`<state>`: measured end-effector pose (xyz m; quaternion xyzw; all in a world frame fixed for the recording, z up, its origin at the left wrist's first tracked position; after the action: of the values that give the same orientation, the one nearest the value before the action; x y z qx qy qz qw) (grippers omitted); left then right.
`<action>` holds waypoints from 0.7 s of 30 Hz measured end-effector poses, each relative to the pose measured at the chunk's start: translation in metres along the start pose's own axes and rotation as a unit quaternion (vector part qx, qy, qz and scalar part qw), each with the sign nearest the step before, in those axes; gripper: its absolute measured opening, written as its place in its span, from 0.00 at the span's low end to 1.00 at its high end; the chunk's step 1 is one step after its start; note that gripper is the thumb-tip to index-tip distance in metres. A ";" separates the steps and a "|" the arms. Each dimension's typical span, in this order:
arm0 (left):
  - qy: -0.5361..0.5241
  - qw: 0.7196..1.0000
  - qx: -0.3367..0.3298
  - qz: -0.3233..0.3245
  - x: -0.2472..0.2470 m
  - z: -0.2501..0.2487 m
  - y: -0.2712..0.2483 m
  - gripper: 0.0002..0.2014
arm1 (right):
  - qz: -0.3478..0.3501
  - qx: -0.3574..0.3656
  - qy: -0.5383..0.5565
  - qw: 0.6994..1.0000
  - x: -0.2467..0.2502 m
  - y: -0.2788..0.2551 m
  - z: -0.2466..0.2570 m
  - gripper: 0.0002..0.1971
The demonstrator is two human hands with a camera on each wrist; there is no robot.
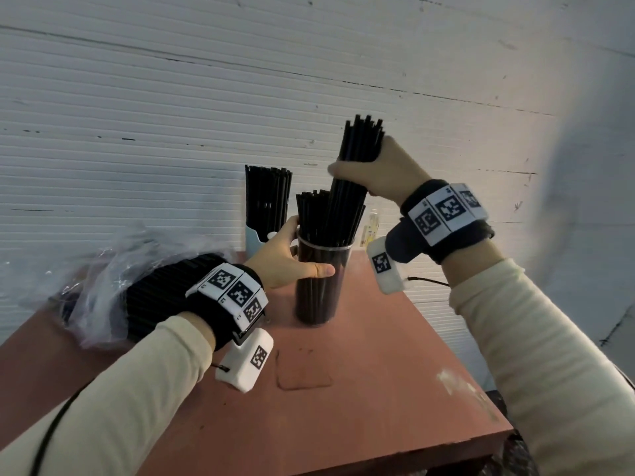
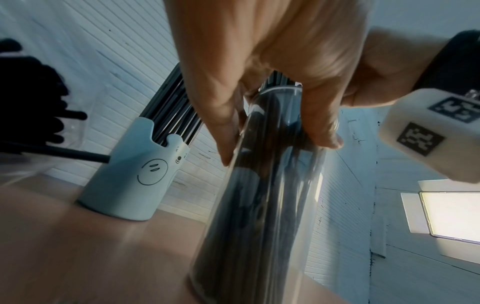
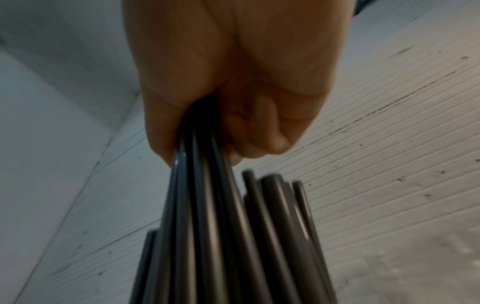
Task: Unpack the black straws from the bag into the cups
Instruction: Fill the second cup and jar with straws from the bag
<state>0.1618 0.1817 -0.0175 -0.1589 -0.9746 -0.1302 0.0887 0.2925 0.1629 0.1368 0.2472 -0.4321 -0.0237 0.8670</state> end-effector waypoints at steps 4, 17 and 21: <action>-0.010 1.000 -0.012 0.004 -0.002 -0.002 -0.001 0.50 | 0.058 0.006 -0.048 0.997 -0.032 -0.009 -0.014 0.15; -0.026 1.000 -0.017 -0.007 -0.002 -0.001 0.001 0.45 | -0.089 0.197 -0.135 0.967 -0.017 -0.037 0.026 0.23; -0.033 0.999 -0.007 -0.019 -0.002 -0.001 -0.003 0.44 | -0.069 0.177 -0.174 0.966 -0.037 -0.049 0.008 0.16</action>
<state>0.1633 0.1782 -0.0180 -0.1448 -0.9790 -0.1330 0.0531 0.2717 0.1258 0.0914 0.4178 -0.5554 -0.0492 0.7174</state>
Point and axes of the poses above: each hand's wrist, its own y-axis towards the middle knuckle, its own x-axis out of the back of the hand, z = x × y, the point moved 8 cm from there along y, towards the middle knuckle, and after that the axes turned 11 degrees about -y, right-handed, at the moved point
